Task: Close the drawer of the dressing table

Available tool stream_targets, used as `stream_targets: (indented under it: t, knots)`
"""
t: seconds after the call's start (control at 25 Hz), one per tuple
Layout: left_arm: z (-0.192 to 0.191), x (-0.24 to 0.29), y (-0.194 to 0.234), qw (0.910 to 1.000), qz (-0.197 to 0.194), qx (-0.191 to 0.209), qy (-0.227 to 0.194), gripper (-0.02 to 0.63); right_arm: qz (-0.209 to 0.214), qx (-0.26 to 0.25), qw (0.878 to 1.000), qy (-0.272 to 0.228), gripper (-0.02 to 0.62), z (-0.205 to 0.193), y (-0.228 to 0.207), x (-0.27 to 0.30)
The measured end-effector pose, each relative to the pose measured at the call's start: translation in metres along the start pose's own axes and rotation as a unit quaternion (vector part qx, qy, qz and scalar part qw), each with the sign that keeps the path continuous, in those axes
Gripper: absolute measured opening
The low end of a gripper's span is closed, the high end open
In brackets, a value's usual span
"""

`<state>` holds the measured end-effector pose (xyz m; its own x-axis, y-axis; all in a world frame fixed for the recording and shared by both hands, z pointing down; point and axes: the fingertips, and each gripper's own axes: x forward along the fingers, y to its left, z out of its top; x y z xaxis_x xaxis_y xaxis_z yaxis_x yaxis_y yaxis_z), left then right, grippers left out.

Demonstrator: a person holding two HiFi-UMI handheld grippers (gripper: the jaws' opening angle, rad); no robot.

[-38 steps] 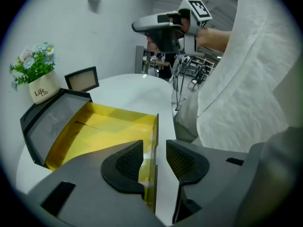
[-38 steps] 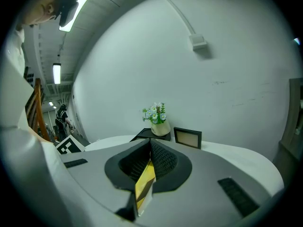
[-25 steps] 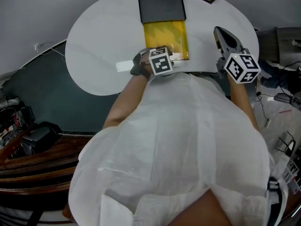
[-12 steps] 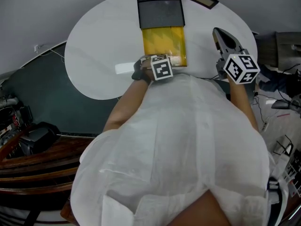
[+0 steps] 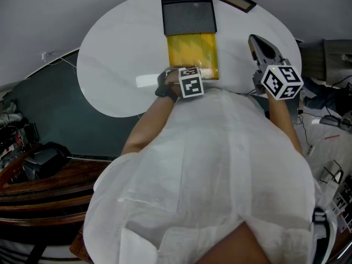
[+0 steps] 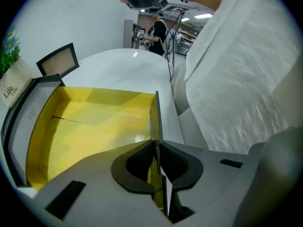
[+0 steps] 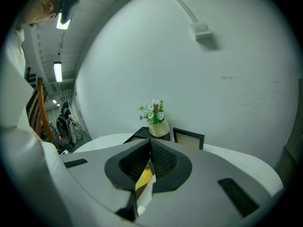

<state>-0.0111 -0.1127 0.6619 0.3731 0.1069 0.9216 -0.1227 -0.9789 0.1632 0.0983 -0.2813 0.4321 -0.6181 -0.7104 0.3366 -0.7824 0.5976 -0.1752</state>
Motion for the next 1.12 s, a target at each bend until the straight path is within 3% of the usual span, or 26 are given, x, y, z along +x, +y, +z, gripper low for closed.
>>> stream_targets:
  t: [0.24,0.52,1.12]
  knots:
    - [0.005,-0.008,0.000,1.0000,-0.005,0.005,-0.001,0.041,-0.003,0.002,1.000,-0.001,0.009,-0.003,-0.003,-0.002]
    - [0.003,-0.021,0.037,0.9988,0.048,-0.006,-0.001,0.032,-0.005,0.005,1.000,0.001,0.011,-0.005,-0.005,-0.004]
    - [0.006,-0.030,0.074,0.9969,0.078,-0.008,0.002,0.032,-0.012,0.007,1.000,-0.001,0.009,-0.005,-0.010,-0.010]
